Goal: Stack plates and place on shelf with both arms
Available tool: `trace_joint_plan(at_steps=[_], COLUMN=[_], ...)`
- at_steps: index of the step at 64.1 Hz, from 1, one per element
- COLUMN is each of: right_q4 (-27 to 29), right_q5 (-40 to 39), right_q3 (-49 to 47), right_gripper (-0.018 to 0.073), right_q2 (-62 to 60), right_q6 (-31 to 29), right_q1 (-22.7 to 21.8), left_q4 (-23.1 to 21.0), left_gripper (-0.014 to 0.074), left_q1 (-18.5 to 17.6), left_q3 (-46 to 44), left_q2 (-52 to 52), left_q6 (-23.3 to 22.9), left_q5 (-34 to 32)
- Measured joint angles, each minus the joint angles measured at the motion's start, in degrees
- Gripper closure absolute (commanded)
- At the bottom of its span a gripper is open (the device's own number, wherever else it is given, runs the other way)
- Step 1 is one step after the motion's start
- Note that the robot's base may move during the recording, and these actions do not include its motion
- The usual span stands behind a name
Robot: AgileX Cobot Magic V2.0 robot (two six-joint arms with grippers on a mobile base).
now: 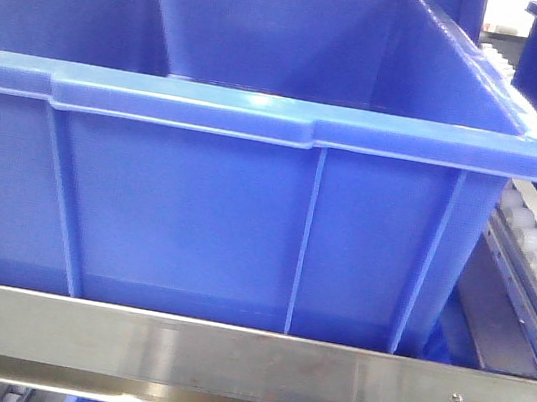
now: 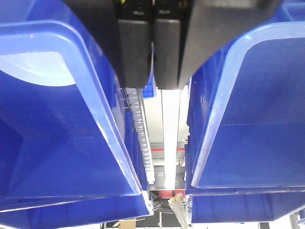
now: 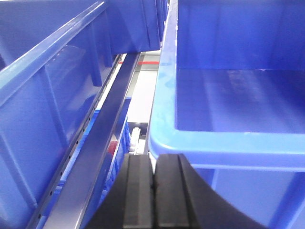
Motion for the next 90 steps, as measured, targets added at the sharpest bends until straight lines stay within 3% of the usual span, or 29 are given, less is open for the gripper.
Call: trace_joint_plan(at_steps=[18,31,56,70,90], right_q4=[0.0,0.0,0.0,0.0,0.0], right_q5=[0.0,0.0,-0.2,-0.2,-0.2], right_q3=[0.0,0.0,0.0,0.0,0.0], right_gripper=[0.0522,0.0522,0.0522,0.0522,0.0522], right_q2=[0.0,0.0,0.0,0.0,0.0], right_q6=[0.0,0.0,0.0,0.0,0.0], right_q1=[0.0,0.0,0.0,0.0,0.0], left_q4=[0.3,5.7,7.1,10.2,10.4], left_gripper=[0.0516,0.0516,0.0516,0.0516,0.0516], left_q1=[0.5,3.5,4.0,4.1,5.0], left_q3=[3.2,9.1,10.1,10.1,10.1], left_q2=[0.0,-1.9,-12.5,-12.5,-12.5], left_q6=[0.0,0.0,-0.8,-5.5,-5.7], left_q5=[-3.5,-11.4,0.5,0.6,-0.1])
